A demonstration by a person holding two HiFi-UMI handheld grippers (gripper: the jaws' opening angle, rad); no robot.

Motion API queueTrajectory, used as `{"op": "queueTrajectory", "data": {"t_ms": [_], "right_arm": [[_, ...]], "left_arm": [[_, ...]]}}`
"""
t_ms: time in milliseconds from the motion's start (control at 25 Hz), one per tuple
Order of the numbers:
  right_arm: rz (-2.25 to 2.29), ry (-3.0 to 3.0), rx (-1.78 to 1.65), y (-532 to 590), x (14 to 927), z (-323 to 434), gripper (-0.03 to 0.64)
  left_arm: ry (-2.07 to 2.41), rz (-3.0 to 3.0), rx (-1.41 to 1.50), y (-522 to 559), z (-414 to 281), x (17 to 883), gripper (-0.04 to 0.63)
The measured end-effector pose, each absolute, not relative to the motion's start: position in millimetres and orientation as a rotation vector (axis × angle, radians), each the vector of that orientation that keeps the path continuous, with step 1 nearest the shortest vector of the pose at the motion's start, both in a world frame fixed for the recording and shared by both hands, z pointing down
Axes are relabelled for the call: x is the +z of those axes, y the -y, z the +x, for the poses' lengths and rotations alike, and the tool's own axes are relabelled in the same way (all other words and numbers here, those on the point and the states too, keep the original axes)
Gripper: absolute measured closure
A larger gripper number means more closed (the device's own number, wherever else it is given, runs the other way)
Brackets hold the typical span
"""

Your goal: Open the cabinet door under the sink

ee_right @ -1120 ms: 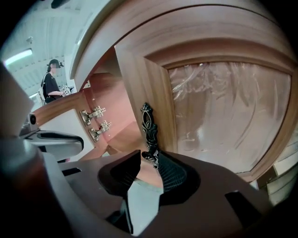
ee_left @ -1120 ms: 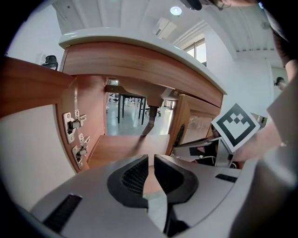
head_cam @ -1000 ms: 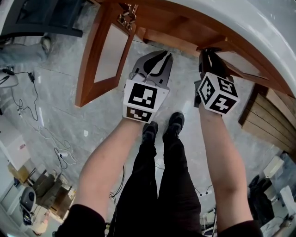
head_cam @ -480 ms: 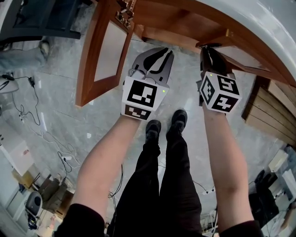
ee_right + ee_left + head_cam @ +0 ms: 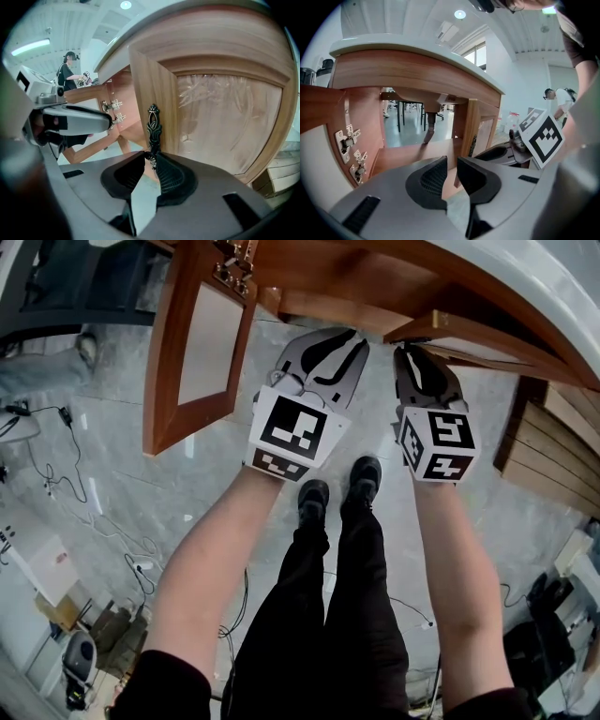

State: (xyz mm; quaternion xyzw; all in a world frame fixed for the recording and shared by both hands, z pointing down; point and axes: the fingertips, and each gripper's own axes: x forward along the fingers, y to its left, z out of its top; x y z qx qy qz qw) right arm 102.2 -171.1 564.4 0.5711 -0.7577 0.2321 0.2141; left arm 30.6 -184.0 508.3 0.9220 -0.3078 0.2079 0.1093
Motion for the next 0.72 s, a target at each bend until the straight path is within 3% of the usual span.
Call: {"op": "queueTrajectory", "data": {"t_ms": [320,720], "right_arm": [[1.553,2.145,0.629,157.1,562.1,102.7,0.526],[1.559,2.152,0.633,151.7,564.2,101.7,0.525]], "left_arm": [[0.567,2.909,0.548,169.3,75.6,468.0,0.452],[0.452,2.991,0.548,173.0,113.0,455.0,0.468]]}}
